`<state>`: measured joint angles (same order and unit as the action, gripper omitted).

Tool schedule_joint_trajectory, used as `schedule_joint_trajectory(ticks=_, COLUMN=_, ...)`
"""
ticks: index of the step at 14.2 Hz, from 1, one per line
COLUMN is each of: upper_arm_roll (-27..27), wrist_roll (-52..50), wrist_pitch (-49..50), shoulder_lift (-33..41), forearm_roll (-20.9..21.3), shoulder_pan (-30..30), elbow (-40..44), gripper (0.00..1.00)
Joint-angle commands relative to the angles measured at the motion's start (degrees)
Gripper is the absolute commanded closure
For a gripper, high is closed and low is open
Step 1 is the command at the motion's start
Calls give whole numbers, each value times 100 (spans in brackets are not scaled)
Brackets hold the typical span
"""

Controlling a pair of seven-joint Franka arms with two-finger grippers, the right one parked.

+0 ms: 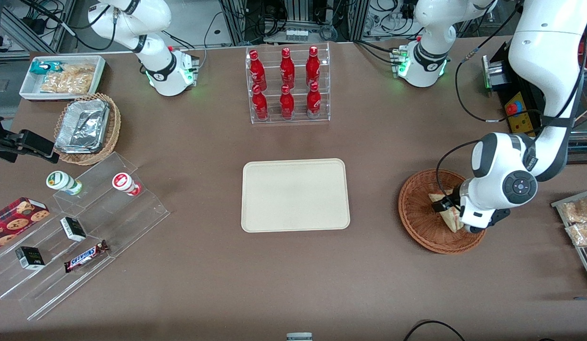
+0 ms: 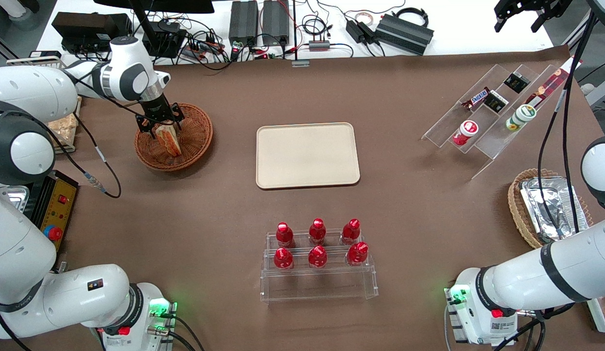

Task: Place sandwich from basket to tray
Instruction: 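Close the left gripper on the sandwich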

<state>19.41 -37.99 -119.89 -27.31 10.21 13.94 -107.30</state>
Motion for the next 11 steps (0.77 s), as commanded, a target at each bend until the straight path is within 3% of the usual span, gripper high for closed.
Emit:
schedule_joint_trajectory(ticks=1, upper_arm_roll=45, wrist_roll=-103, wrist_pitch=-78, shoulder_lift=-81, forearm_roll=60, shoulder_pan=161, elbow=7, gripper=7)
schedule_joint_trajectory(ticks=2, upper_arm_roll=37, wrist_roll=-103, wrist_pitch=-78, shoulder_lift=-82, forearm_roll=69, shoulder_pan=188, elbow=7, gripper=21)
schedule_joint_trajectory(ticks=3, upper_arm_roll=28, wrist_roll=-94, wrist_pitch=-70, shoulder_lift=-73, forearm_roll=69, shoulder_pan=197, elbow=7, gripper=43)
schedule_joint_trajectory(ticks=5, upper_arm_roll=36, wrist_roll=-86, wrist_pitch=-52, shoulder_lift=-64, forearm_roll=69, shoulder_pan=188, elbow=25, gripper=72)
schedule_joint_trajectory(ticks=7, upper_arm_roll=36, wrist_roll=-59, wrist_pitch=-35, shoulder_lift=-20, forearm_roll=78, shoulder_pan=171, elbow=25, gripper=85)
schedule_joint_trajectory(ticks=11, upper_arm_roll=167, wrist_roll=-77, wrist_pitch=18, shoulder_lift=138, forearm_roll=78, shoulder_pan=57, elbow=130, gripper=89)
